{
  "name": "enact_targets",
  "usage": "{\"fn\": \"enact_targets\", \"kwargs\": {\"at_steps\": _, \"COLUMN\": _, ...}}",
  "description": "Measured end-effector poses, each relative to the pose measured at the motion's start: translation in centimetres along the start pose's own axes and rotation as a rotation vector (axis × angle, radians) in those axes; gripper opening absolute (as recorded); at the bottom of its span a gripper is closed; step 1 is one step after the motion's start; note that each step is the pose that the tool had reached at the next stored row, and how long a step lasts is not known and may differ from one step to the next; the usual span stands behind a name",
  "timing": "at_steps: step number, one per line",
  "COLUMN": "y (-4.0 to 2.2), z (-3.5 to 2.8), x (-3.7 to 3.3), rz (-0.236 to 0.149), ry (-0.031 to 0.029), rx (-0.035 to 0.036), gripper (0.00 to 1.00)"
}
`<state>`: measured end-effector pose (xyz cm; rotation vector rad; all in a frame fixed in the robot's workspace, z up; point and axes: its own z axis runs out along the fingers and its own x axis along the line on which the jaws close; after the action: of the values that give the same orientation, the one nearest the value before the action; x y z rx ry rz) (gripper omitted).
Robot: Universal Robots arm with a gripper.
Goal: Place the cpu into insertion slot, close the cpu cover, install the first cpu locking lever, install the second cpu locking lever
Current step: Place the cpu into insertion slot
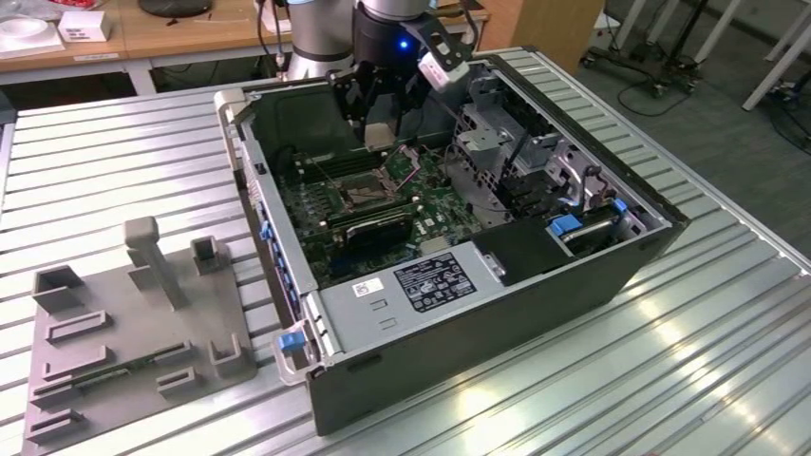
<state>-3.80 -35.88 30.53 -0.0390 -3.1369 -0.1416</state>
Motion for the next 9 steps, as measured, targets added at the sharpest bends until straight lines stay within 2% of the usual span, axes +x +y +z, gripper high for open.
{"fn": "enact_targets", "kwargs": {"at_steps": 9, "y": -0.02, "z": 0.21, "x": 0.0, "rz": 0.0, "ry": -0.0001, "rx": -0.0001, "gripper": 0.54}}
